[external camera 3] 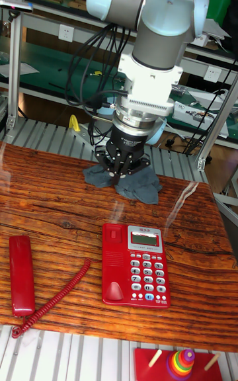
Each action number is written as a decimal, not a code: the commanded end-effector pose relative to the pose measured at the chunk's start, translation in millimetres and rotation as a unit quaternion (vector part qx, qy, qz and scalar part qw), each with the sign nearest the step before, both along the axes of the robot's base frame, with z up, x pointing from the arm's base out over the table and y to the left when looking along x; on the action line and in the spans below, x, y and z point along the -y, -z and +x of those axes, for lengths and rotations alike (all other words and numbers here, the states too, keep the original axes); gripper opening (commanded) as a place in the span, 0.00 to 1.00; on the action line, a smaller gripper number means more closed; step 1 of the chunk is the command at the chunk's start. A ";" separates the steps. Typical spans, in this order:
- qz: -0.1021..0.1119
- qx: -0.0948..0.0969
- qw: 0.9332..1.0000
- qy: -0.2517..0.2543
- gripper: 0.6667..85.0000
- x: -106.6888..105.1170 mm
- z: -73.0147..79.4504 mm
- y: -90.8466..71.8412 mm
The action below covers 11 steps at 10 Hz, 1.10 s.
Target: Place the handset of the telephone on the corresponding phone cradle
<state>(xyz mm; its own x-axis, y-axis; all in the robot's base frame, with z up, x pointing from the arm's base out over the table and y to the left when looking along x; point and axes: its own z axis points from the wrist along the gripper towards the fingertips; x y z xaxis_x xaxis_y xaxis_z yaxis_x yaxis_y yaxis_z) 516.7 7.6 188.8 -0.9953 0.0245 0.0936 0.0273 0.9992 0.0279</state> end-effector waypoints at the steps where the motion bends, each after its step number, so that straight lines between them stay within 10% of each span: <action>1: 0.015 0.037 0.998 0.052 0.00 -7.2 16.1 -7.4; 4: 0.051 0.039 0.993 0.101 0.00 -29.1 14.8 -22.4; 6: 0.045 0.001 0.998 0.054 0.00 -22.6 -10.4 -23.4; 11: 0.053 0.008 0.998 0.021 0.00 -10.9 -13.5 -4.8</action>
